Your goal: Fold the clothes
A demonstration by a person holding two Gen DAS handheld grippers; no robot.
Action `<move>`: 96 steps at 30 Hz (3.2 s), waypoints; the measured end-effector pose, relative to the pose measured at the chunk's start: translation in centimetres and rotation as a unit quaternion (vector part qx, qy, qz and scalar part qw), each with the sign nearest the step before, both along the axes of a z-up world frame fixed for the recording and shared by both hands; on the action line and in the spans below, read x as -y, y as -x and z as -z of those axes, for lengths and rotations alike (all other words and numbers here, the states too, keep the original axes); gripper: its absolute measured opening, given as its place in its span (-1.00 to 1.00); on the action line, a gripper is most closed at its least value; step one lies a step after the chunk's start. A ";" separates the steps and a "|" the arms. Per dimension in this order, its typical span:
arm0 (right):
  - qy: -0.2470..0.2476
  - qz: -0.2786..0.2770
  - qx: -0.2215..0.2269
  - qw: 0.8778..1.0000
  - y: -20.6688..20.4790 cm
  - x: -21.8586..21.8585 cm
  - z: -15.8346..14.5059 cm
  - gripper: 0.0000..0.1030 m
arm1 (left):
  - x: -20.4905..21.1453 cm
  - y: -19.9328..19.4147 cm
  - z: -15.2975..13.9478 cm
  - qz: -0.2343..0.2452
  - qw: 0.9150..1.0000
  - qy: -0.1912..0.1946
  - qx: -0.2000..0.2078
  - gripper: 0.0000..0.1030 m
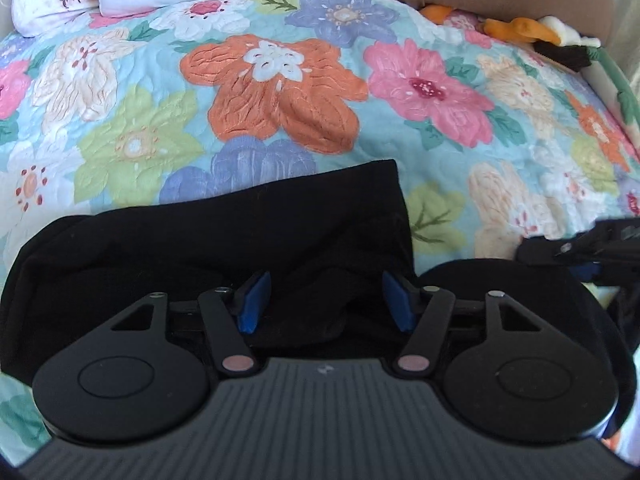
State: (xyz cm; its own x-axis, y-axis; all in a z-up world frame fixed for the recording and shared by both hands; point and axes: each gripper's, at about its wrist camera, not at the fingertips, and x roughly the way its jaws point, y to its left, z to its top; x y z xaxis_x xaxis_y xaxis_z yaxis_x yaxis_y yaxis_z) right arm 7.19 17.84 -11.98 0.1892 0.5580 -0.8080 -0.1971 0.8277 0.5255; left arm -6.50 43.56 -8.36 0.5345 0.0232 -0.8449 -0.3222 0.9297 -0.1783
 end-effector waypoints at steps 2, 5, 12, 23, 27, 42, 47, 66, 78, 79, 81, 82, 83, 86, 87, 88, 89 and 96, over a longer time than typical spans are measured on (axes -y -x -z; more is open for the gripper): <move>0.007 -0.022 0.028 0.999 0.5 -0.3 -0.8 -0.62 | -0.2 0.8 -0.4 0.004 1.000 0.007 0.001 0.14; -0.003 -0.020 0.065 0.998 1.2 0.1 -2.5 -0.70 | -0.6 1.4 -0.9 -0.006 1.000 0.013 0.017 0.15; -0.028 -0.039 0.247 0.968 3.3 0.2 -11.1 -0.73 | -1.0 2.2 -2.5 -0.036 0.997 0.005 0.069 0.15; -0.030 0.007 0.419 0.907 3.4 2.5 -19.4 -0.74 | -0.8 2.0 -3.4 -0.043 0.995 -0.036 0.083 0.32; 0.018 0.073 0.429 0.900 3.8 6.1 -18.9 -0.74 | -1.2 1.8 -3.1 -0.046 0.994 0.002 0.097 0.35; 0.124 0.106 0.216 0.963 6.6 16.4 -4.4 -0.72 | 3.4 -3.5 -1.4 0.046 0.990 0.032 0.127 0.58; 0.131 0.074 0.190 0.970 7.5 16.8 -3.3 -0.71 | 4.5 -5.0 1.4 0.077 0.992 0.087 0.052 0.48; 0.020 -0.064 0.223 0.973 5.9 2.4 -8.5 -0.01 | 5.4 -1.6 0.7 0.107 0.991 0.073 -0.009 0.28; 0.079 -0.175 0.072 0.979 3.7 -7.7 -2.1 0.30 | 4.2 -0.4 0.1 0.119 0.990 0.071 -0.002 0.31; 0.078 -0.175 0.080 0.978 3.9 -7.6 -1.9 0.20 | 4.7 -0.3 0.0 0.131 0.990 0.058 -0.003 0.31; 0.082 -0.178 0.107 0.975 4.4 -7.3 -1.8 -0.57 | 5.1 0.0 -0.5 0.142 0.989 0.037 0.003 0.31; 0.083 -0.175 0.119 0.974 4.5 -6.9 -2.0 -0.80 | 5.2 0.2 -0.7 0.144 0.989 0.031 0.008 0.31; 0.071 -0.165 0.125 0.976 4.5 -6.3 -2.2 -0.82 | 5.1 0.3 -0.9 0.143 0.989 0.030 0.015 0.31; 0.004 -0.127 0.161 0.979 4.5 -4.0 -4.3 -0.85 | 4.8 0.6 -1.9 0.131 0.990 0.028 0.053 0.32; -0.009 -0.119 0.179 0.976 4.7 -3.6 -5.2 -0.85 | 4.7 0.8 -2.4 0.126 0.989 0.028 0.071 0.34; -0.023 -0.114 0.195 0.974 4.8 -3.3 -6.1 -0.85 | 4.6 1.1 -3.0 0.125 0.987 0.031 0.095 0.34; -0.037 -0.110 0.209 0.971 5.0 -3.0 -7.0 -0.85 | 4.5 1.3 -3.6 0.124 0.985 0.034 0.120 0.37; -0.132 -0.113 0.265 0.948 6.6 -2.2 -10.9 -0.85 | 6.1 2.9 -6.5 0.145 0.960 -0.003 0.240 0.81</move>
State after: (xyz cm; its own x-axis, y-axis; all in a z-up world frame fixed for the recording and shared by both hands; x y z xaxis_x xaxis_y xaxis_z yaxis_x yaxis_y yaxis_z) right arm 0.59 20.04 -1.03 0.3816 0.8026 -0.4584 -0.6482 0.5860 0.4863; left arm -9.40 37.51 -1.84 0.8471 -0.1810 -0.4996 0.0678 0.9693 -0.2363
